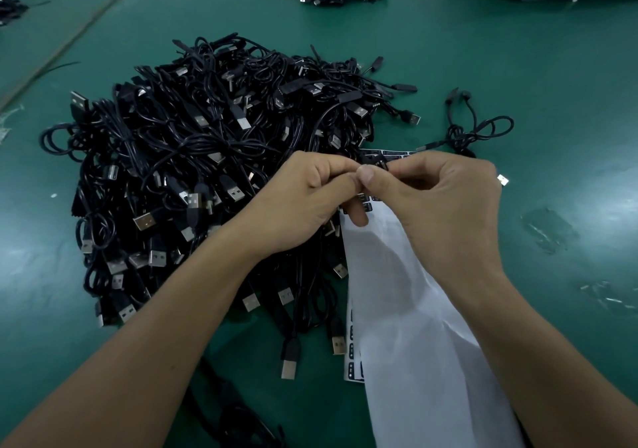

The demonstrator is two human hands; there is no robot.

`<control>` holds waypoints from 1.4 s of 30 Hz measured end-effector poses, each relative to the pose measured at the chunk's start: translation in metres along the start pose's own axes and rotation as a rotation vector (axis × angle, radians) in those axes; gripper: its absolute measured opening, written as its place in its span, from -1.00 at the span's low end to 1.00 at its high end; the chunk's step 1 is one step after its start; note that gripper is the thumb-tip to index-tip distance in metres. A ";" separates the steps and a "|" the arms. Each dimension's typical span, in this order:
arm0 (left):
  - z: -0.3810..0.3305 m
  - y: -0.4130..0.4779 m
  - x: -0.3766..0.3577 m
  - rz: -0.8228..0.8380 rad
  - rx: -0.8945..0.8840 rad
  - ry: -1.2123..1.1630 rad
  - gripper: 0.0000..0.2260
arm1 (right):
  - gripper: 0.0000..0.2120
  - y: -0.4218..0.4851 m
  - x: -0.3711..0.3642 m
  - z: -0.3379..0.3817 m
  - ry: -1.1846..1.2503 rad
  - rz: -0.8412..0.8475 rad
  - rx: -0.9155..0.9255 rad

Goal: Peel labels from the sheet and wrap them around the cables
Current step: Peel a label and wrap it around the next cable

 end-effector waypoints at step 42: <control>0.001 0.000 0.001 -0.004 0.018 -0.066 -0.78 | -0.93 0.007 0.003 -0.007 0.029 0.039 0.042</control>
Point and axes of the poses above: each hand's wrist, its own y-axis towards the middle knuckle, its own x-axis out of the back of the hand, z = x × y, the point moved 4 cm from there along y, towards the middle knuckle, and after that the axes turned 15 degrees about z, right-handed, at the moved point
